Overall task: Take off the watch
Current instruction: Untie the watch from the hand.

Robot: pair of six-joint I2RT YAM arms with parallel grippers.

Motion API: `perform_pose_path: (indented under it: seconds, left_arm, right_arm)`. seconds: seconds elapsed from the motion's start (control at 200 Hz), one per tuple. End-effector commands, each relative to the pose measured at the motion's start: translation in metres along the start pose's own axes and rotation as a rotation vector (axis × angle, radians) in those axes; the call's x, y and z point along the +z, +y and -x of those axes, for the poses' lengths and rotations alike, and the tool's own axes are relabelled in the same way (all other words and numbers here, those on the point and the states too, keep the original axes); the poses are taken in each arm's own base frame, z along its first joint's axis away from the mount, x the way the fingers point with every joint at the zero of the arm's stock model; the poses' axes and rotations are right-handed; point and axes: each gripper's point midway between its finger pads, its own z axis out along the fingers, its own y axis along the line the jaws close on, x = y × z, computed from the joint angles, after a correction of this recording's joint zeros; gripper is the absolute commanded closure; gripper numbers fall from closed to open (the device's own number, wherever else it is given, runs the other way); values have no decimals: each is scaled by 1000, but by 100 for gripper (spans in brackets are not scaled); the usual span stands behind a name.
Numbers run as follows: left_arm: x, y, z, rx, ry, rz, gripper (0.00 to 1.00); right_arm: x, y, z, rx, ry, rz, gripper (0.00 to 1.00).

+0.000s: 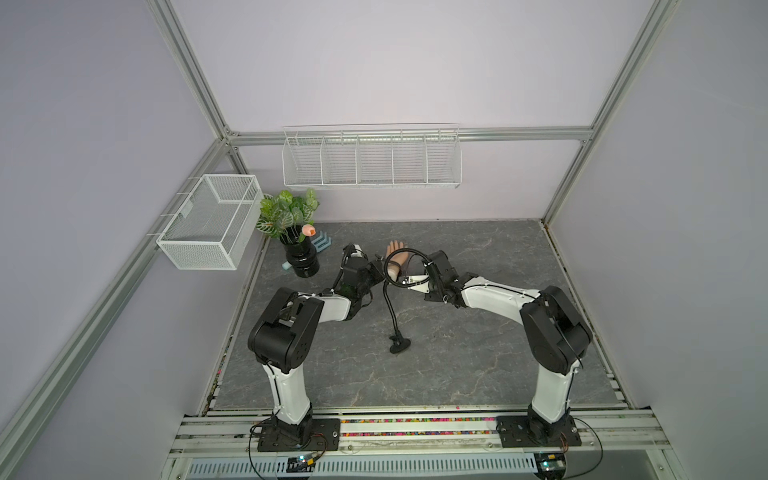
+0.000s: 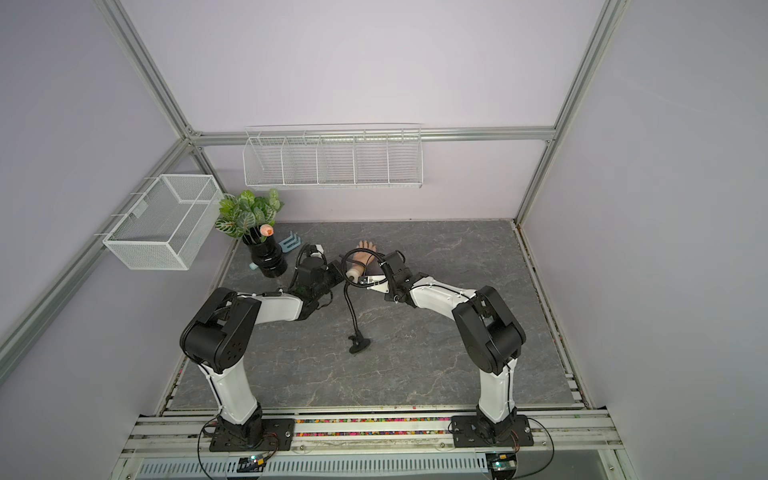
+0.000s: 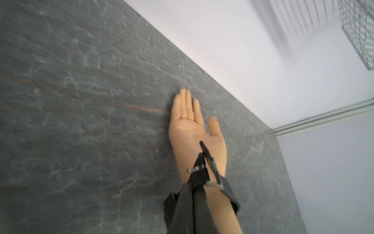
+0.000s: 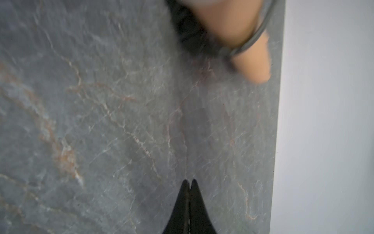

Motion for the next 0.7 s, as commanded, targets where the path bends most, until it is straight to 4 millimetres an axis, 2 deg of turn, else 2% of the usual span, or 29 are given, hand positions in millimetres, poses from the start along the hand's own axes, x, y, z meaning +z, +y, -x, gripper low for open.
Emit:
perform_pose_path:
  seconds: [0.0,0.045,0.08,0.16,0.22,0.365,0.455,0.535,0.625,0.7]
  left_arm:
    - [0,-80,6,35,-8,-346,100]
    - [1,-98,-5,78,43,-424,100]
    - [4,-103,-15,113,83,-434,100]
    - [8,-95,-32,202,129,-374,100]
    - [11,-89,-42,258,168,-341,100]
    - [12,-85,-68,403,262,-311,100]
    - [10,-80,-86,472,319,-287,100]
    - [9,-73,-94,475,338,-260,100]
    - [7,-70,-101,474,350,-252,100]
    - [5,-68,-107,470,358,-248,100]
  right_arm:
    - [1,5,2,-3,21,33,93]
    - [-4,-5,8,52,-8,15,94]
    - [-12,-15,15,100,-40,2,93]
    - [-36,-40,30,220,-125,-30,89]
    - [-52,-55,36,289,-175,-69,77]
    - [-80,-77,44,472,-339,-135,76]
    - [-82,-79,42,565,-406,-148,76]
    - [-71,-75,34,607,-379,-170,76]
    - [-57,-63,23,647,-323,-176,76]
    - [-50,-43,26,646,-320,-143,72]
